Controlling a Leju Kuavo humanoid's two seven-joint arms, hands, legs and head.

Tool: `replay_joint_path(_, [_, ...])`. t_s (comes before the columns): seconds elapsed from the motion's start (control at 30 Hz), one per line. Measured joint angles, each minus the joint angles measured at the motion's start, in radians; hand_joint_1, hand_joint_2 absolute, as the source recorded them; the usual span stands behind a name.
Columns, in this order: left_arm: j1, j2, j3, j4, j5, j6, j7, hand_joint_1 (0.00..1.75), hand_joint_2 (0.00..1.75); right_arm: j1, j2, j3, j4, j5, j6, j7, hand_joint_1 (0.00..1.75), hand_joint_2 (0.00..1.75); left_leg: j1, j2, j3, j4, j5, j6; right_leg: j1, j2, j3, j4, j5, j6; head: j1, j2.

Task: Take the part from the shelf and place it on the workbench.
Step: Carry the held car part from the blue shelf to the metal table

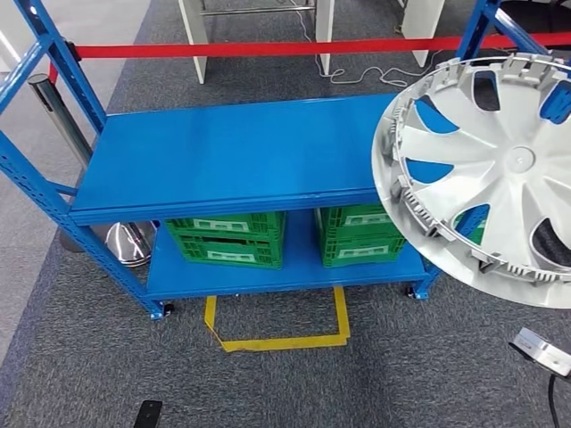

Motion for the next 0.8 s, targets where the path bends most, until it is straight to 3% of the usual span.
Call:
replay_joint_path(0.03, [-0.001, 0.0, 0.0, 0.0, 0.0, 0.0, 0.0, 0.0, 1.75, 0.0, 0.0, 0.0, -0.001, 0.0, 0.0, 0.0, 1.75, 1.75, 0.004, 0.0, -0.006, 0.059, -0.031, -0.004, 0.001, 0.0, -0.015, 0.002, 0.012, 0.0, -0.001, 0.0])
replay_joint_path(0.07, [-0.001, 0.0, 0.0, 0.0, 0.0, 0.0, 0.0, 0.0, 1.75, 0.001, 0.0, 0.0, -0.001, 0.0, 0.0, 0.0, 1.75, 1.75, 0.007, 0.0, -0.003, 0.098, -0.037, -0.007, 0.002, 0.0, -0.032, 0.005, 0.023, 0.001, -0.001, 0.0])
replay_joint_path(0.1, [-0.001, 0.0, 0.0, 0.0, 0.0, 0.0, 0.0, 0.0, 1.75, 0.001, 0.0, 0.0, -0.001, 0.0, 0.0, 0.0, 1.75, 1.75, 0.01, 0.0, 0.014, 0.104, -0.022, -0.007, 0.002, 0.0, -0.048, 0.008, 0.033, 0.002, -0.001, 0.0])
replay_joint_path(0.17, [-0.002, 0.0, 0.0, 0.0, 0.0, 0.0, 0.0, 0.0, 1.75, 0.001, 0.0, -0.001, -0.002, 0.0, 0.0, 0.0, 1.75, 1.75, 0.011, 0.0, 0.09, 0.022, 0.03, -0.001, 0.004, 0.0, -0.078, 0.012, 0.053, 0.005, -0.001, 0.0])
replay_joint_path(0.23, [-0.004, 0.0, 0.0, 0.0, 0.0, 0.0, 0.0, 0.0, 1.75, 0.001, 0.0, -0.001, -0.004, 0.0, 0.0, 0.0, 1.75, 1.75, 0.008, -0.001, 0.196, -0.131, 0.035, 0.012, 0.006, 0.0, -0.097, 0.015, 0.073, 0.013, -0.001, 0.0])
replay_joint_path(0.27, [-0.005, 0.0, 0.0, 0.0, 0.0, 0.0, 0.0, 0.0, 1.75, 0.001, 0.0, -0.002, -0.004, 0.0, 0.0, 0.0, 1.75, 1.75, 0.004, -0.002, 0.23, -0.187, 0.028, 0.017, 0.005, 0.0, -0.102, 0.013, 0.083, 0.019, 0.0, 0.0])
replay_joint_path(0.3, [-0.006, 0.0, 0.0, 0.0, 0.0, 0.0, 0.0, 0.0, 1.75, 0.0, 0.0, -0.002, -0.005, 0.0, 0.0, 0.0, 1.75, 1.75, -0.001, -0.002, 0.246, -0.221, 0.022, 0.022, 0.002, -0.001, -0.105, 0.011, 0.095, 0.026, 0.0, 0.0])
replay_joint_path(0.37, [-0.006, 0.0, -0.001, 0.0, 0.0, 0.0, 0.0, 0.0, 1.75, 0.002, 0.0, -0.001, -0.005, 0.0, 0.0, 0.0, 1.75, 1.75, -0.006, 0.001, 0.235, -0.236, 0.043, 0.033, -0.004, -0.001, -0.112, 0.003, 0.11, 0.038, -0.001, 0.0])
replay_joint_path(0.4, [-0.005, 0.0, -0.001, 0.0, 0.0, 0.0, 0.0, 0.0, 1.75, 0.003, 0.0, -0.001, -0.005, 0.0, 0.0, 0.0, 1.75, 1.75, -0.006, 0.003, 0.225, -0.24, 0.058, 0.042, -0.006, 0.0, -0.12, 0.012, 0.094, 0.042, -0.002, 0.0])
replay_joint_path(0.43, [-0.005, 0.0, -0.001, 0.0, 0.0, 0.0, 0.0, 0.0, 1.75, 0.004, 0.0, -0.001, -0.005, 0.0, 0.0, 0.0, 1.75, 1.75, -0.005, 0.005, 0.211, -0.244, 0.073, 0.05, -0.006, 0.002, -0.134, 0.038, 0.057, 0.044, -0.001, 0.0])
replay_joint_path(0.5, [-0.005, 0.0, -0.001, 0.0, 0.0, 0.0, 0.0, 0.0, 1.75, 0.005, 0.0, -0.001, -0.005, 0.0, 0.0, -0.001, 1.75, 1.75, -0.005, 0.008, 0.177, -0.244, 0.101, 0.061, -0.007, 0.003, -0.165, 0.153, -0.052, 0.048, 0.001, 0.0])
replay_joint_path(0.53, [-0.005, 0.0, -0.001, 0.0, 0.0, 0.0, 0.0, 0.0, 1.75, 0.005, 0.0, -0.001, -0.005, 0.0, 0.0, -0.001, 1.75, 1.75, -0.006, 0.009, 0.159, -0.243, 0.114, 0.062, -0.007, 0.004, -0.176, 0.221, -0.089, 0.051, 0.002, 0.0])
replay_joint_path(0.57, [-0.005, 0.0, -0.001, 0.0, 0.0, 0.0, 0.0, 0.0, 1.75, 0.005, 0.0, -0.001, -0.005, 0.0, 0.0, -0.001, 1.75, 1.75, -0.007, 0.009, 0.141, -0.241, 0.127, 0.062, -0.007, 0.004, -0.178, 0.274, -0.1, 0.053, 0.002, 0.0])
replay_joint_path(0.6, [-0.005, 0.0, -0.001, 0.0, 0.0, 0.0, 0.0, 0.0, 1.75, 0.005, 0.0, -0.001, -0.005, 0.0, 0.0, -0.001, 1.75, 1.75, -0.007, 0.009, 0.123, -0.238, 0.14, 0.061, -0.007, 0.004, -0.166, 0.298, -0.086, 0.054, 0.002, 0.0])
replay_joint_path(0.63, [-0.005, 0.0, -0.001, 0.0, 0.0, 0.0, 0.0, 0.0, 1.75, 0.005, 0.0, -0.001, -0.005, 0.0, 0.0, -0.001, 1.75, 1.75, -0.007, 0.01, 0.104, -0.235, 0.151, 0.06, -0.007, 0.004, -0.138, 0.287, -0.058, 0.055, 0.002, 0.0])
replay_joint_path(0.67, [-0.005, -0.001, -0.001, 0.0, 0.0, 0.0, 0.0, 0.0, 1.75, 0.005, 0.0, -0.001, -0.005, 0.0, 0.0, -0.001, 1.75, 1.75, -0.007, 0.01, 0.086, -0.229, 0.162, 0.057, -0.007, 0.003, -0.093, 0.242, -0.03, 0.055, 0.002, 0.0])
replay_joint_path(0.7, [-0.006, -0.001, -0.001, 0.0, 0.0, 0.0, 0.0, 0.0, 1.75, 0.003, 0.0, -0.001, -0.005, 0.0, 0.0, -0.001, 1.75, 1.75, -0.008, 0.009, 0.069, -0.222, 0.172, 0.054, -0.006, 0.003, -0.03, 0.167, -0.021, 0.054, 0.002, 0.0])
replay_joint_path(0.77, [-0.006, -0.001, -0.001, 0.0, 0.0, 0.0, 0.0, 0.0, 1.75, 0.001, 0.0, -0.001, -0.006, 0.0, 0.0, -0.001, 1.75, 1.75, -0.01, 0.008, 0.046, -0.203, 0.188, 0.046, -0.003, 0.002, 0.08, 0.016, -0.047, 0.049, 0.002, 0.0])
replay_joint_path(0.8, [-0.006, -0.001, -0.001, 0.0, 0.0, 0.0, 0.0, 0.0, 1.75, 0.001, 0.0, -0.001, -0.007, 0.0, 0.0, -0.001, 1.75, 1.75, -0.011, 0.007, 0.039, -0.197, 0.196, 0.042, -0.001, 0.002, 0.105, -0.025, -0.063, 0.045, 0.002, 0.0])
